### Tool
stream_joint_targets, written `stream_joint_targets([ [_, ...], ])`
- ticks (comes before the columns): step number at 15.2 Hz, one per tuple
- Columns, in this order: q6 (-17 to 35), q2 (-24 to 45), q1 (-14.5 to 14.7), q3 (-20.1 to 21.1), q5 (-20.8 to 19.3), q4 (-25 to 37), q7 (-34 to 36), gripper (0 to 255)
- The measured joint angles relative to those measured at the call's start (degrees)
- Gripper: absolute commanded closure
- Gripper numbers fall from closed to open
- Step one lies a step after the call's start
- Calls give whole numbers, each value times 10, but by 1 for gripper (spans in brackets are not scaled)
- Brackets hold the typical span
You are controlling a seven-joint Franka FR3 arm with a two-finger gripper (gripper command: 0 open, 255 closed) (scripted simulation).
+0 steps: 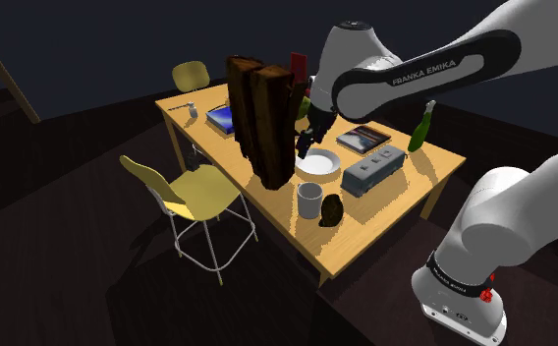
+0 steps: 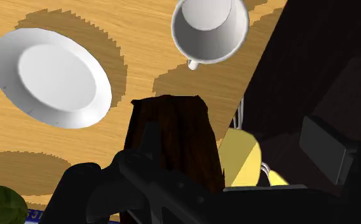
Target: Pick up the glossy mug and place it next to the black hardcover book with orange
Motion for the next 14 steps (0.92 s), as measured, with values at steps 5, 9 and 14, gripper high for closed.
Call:
stream_joint_targets([
  [5, 140, 27, 2, 9, -3, -11, 4, 0],
  [9, 318, 56, 6, 24, -9, -38, 10, 0],
  [14, 296, 70, 40, -29, 23, -58, -54, 0],
])
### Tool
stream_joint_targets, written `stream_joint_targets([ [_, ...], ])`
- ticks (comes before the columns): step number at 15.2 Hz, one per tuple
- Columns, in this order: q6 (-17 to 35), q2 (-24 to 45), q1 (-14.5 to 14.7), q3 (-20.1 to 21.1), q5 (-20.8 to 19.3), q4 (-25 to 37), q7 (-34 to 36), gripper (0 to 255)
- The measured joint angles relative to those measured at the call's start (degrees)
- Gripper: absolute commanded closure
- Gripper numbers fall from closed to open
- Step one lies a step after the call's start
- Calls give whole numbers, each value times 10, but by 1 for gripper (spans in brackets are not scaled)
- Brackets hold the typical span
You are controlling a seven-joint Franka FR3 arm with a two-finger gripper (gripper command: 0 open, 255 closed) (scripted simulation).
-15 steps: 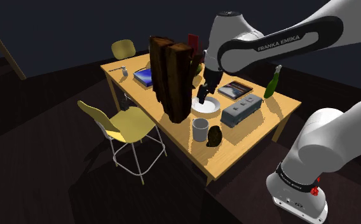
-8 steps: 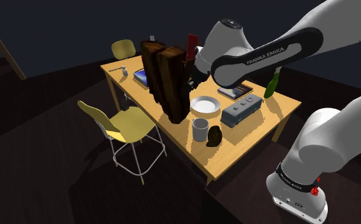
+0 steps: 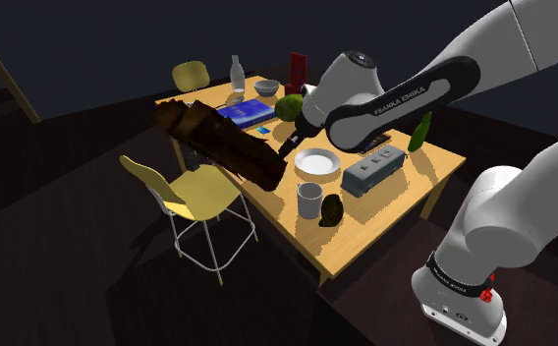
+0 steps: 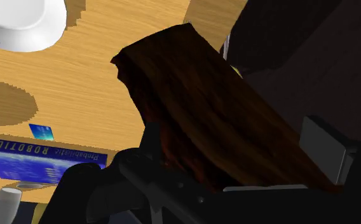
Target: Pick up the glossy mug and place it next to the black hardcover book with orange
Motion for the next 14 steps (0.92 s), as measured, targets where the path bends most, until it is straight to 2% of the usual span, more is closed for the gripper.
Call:
stream_joint_targets([
  [7, -29, 32, 59, -115, 66, -36, -152, 0],
  [11, -56, 46, 71, -172, 92, -56, -235, 0],
  [14, -48, 68, 84, -187, 110, -58, -262, 0],
])
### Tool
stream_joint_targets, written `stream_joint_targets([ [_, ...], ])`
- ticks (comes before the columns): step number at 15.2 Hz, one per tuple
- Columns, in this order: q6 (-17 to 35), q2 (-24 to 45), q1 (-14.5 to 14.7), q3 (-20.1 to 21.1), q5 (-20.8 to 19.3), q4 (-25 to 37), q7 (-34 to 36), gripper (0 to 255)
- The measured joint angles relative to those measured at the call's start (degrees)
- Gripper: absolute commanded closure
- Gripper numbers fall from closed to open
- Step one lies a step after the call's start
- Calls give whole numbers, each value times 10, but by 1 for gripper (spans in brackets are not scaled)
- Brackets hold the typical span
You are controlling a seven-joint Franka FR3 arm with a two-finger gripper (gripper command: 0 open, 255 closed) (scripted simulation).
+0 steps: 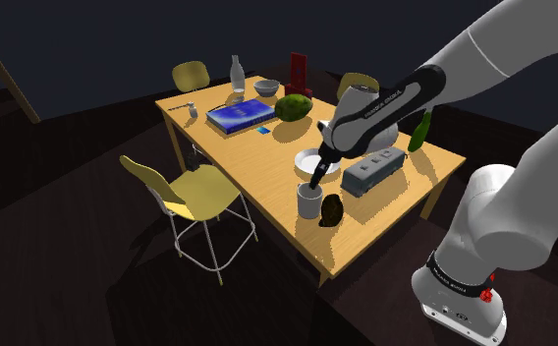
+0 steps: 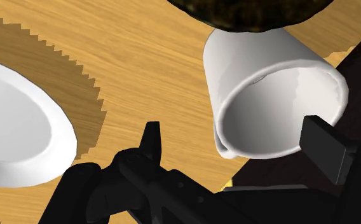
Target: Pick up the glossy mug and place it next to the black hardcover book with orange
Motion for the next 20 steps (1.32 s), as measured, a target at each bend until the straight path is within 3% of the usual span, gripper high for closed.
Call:
stream_joint_targets([
  [7, 52, 66, 45, -27, 76, 8, -61, 0],
  [12, 55, 70, 47, -27, 81, 8, -63, 0],
  [13, 55, 70, 47, -27, 81, 8, -63, 255],
  [20, 55, 69, 47, -27, 81, 9, -63, 255],
])
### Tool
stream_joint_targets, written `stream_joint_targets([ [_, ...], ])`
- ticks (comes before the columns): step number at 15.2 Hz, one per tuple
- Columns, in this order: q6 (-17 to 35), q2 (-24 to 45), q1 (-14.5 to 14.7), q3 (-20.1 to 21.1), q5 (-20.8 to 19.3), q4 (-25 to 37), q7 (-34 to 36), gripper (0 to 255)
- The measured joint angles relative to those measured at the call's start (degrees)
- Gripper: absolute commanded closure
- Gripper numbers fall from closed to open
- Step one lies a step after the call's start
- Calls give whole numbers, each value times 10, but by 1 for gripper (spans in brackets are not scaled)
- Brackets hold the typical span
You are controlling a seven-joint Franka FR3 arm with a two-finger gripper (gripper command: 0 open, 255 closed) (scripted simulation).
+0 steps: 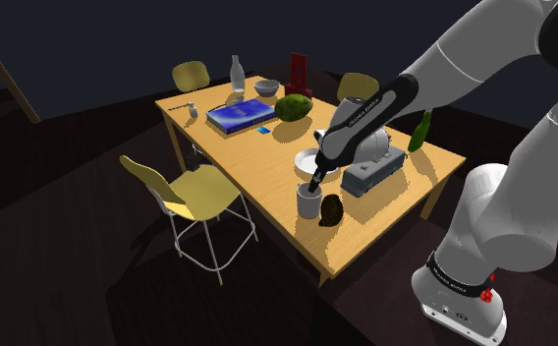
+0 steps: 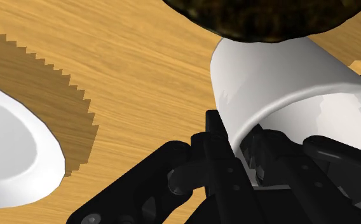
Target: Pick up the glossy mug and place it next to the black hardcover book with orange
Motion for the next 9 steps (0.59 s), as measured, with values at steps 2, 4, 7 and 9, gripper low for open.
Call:
stream_joint_targets([
  [2, 0, 0, 0, 0, 0, 0, 0, 255],
  [4, -4, -5, -3, 2, -7, 0, 6, 255],
  [7, -24, -26, -18, 12, -40, 1, 34, 255],
  [9, -43, -45, -31, 20, -63, 2, 53, 255],
])
